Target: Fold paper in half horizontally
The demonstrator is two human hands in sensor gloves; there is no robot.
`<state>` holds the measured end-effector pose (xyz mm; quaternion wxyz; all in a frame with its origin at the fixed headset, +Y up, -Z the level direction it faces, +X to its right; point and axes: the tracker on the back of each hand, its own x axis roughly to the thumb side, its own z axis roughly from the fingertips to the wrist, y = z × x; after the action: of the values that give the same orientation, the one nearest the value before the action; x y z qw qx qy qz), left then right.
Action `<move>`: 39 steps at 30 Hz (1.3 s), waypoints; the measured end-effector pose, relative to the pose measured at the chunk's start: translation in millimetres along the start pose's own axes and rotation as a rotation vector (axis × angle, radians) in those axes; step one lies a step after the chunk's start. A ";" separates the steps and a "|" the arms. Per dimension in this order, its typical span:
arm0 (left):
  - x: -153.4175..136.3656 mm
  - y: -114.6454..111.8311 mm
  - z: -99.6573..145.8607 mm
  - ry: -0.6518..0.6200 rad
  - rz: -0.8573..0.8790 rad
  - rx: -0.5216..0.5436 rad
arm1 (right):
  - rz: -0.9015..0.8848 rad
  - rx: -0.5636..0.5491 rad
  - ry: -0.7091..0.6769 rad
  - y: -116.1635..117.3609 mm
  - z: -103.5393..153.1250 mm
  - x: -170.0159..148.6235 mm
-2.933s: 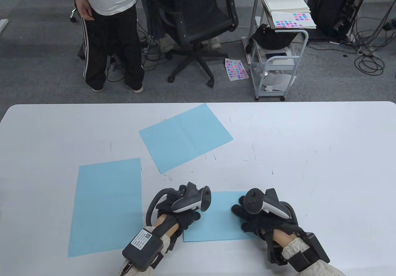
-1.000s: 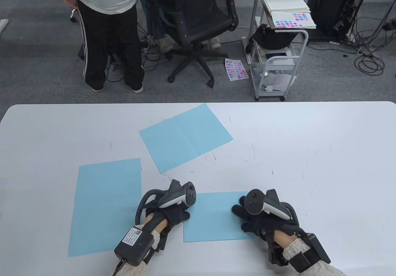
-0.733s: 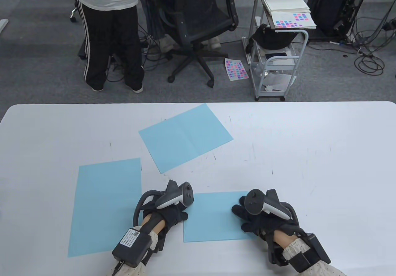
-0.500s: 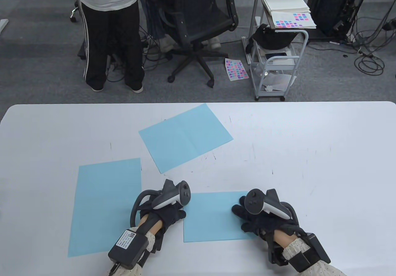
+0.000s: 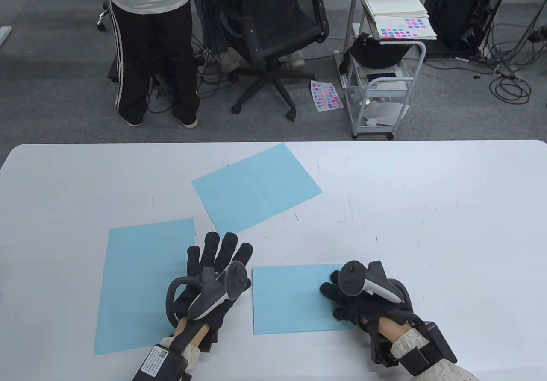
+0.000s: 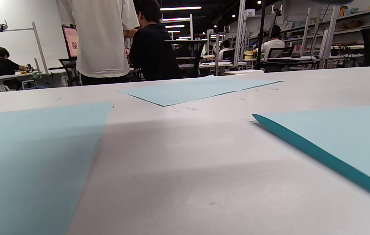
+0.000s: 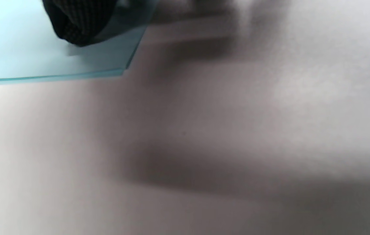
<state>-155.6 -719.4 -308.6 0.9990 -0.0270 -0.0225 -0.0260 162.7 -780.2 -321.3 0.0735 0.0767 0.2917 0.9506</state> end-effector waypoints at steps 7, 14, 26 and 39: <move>-15.1 -7.2 4.3 0.016 0.013 0.009 | -0.011 -0.003 -0.008 0.3 0.0 -0.6; -26.1 -9.2 5.6 0.017 0.042 -0.007 | -0.032 -0.005 -0.014 -3.1 -0.5 0.9; -28.0 -6.9 8.4 0.011 0.060 -0.012 | -0.044 -0.145 -0.029 -51.1 -14.7 61.9; -25.5 -10.2 8.9 -0.018 0.053 -0.055 | 0.045 -0.085 0.093 -42.7 -57.4 80.1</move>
<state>-182.0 -727.8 -300.4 0.9980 -0.0552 -0.0300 0.0002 77.7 -761.6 -384.1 0.0417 0.0356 0.2522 0.9661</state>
